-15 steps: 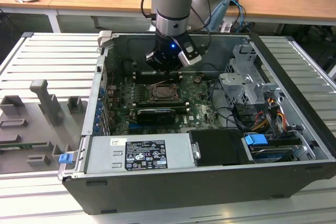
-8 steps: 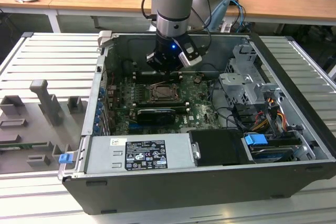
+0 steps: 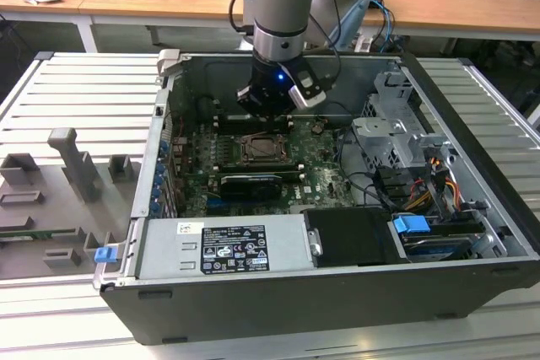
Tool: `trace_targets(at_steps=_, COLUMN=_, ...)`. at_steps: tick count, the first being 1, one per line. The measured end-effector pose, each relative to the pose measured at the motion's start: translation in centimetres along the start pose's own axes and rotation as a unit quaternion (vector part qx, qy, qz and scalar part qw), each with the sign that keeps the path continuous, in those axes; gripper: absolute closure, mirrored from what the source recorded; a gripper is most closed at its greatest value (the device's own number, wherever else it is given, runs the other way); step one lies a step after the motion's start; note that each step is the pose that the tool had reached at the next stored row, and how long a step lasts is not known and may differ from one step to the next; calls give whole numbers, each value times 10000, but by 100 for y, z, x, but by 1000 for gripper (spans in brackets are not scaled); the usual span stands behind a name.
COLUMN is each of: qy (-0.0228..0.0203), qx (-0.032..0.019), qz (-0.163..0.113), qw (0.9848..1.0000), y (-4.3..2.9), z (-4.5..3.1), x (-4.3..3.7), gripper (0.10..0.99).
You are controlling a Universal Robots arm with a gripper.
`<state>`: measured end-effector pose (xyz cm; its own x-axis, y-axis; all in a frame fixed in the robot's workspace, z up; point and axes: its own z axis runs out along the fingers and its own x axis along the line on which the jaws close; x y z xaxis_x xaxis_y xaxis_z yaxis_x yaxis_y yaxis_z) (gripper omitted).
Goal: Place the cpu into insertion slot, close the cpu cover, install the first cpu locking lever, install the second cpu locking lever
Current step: 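Install the first cpu locking lever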
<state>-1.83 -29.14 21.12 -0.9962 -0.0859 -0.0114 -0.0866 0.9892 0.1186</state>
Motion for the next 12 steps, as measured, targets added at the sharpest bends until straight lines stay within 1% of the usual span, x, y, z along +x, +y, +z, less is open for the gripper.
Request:
trace_targets(at_steps=9, qy=0, qx=6, qz=0, qw=10000, y=-7, z=56, x=-4, gripper=980)
trace_targets(at_steps=12, qy=3, qx=25, qz=0, qw=10000, y=-10, z=69, x=-8, gripper=980)
